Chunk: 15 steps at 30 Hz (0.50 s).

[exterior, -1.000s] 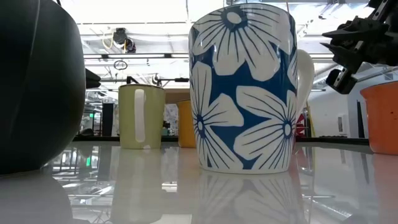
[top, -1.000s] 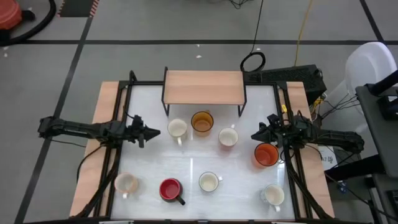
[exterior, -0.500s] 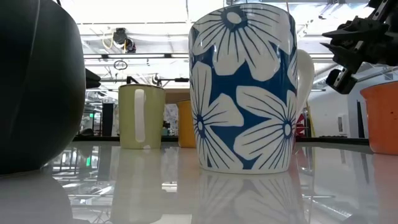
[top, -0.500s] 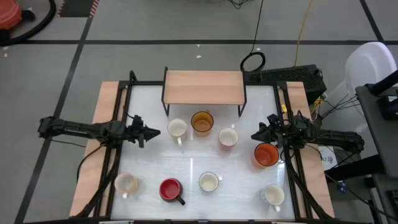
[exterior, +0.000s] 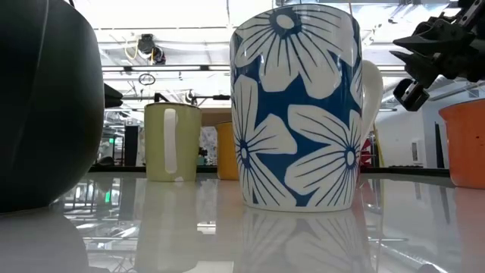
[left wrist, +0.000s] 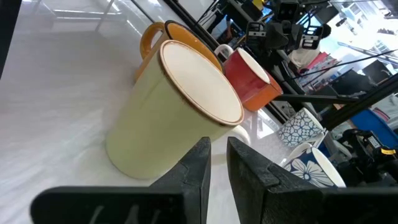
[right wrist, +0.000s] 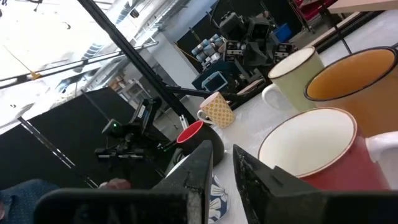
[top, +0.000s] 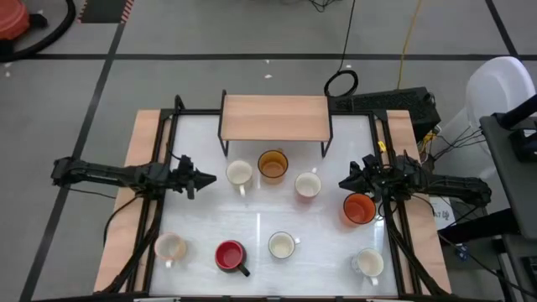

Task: Place coffee mugs
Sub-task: Put the orange mug on the shelf

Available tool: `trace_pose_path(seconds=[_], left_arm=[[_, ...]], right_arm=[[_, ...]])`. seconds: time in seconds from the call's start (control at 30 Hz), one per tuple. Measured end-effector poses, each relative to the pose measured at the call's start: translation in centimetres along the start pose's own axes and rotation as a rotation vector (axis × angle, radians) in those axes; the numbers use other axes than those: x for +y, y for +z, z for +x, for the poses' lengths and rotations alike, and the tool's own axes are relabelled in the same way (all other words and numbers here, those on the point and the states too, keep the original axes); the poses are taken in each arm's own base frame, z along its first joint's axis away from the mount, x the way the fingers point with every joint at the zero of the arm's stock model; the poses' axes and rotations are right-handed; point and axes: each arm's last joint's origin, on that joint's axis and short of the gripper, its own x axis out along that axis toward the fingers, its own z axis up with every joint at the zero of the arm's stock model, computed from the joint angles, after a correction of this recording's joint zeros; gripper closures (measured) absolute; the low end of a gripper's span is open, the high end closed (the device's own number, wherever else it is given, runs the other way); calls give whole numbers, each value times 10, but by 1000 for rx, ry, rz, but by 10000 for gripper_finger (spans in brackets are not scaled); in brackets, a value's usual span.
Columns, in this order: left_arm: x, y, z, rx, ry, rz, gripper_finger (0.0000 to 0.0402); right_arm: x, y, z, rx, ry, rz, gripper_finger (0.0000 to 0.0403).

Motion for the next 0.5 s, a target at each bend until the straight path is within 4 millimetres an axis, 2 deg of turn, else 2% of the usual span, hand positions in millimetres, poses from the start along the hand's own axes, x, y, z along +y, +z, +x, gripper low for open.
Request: trace_pose_path(seconds=[0.23,0.5], left_arm=[[0,0,0,0,0,0,344],[0,0,0,-8,7,128,344]], right_arm=[[0,0,0,0,0,0,353],[0,0,0,0,-1,-3,353]])
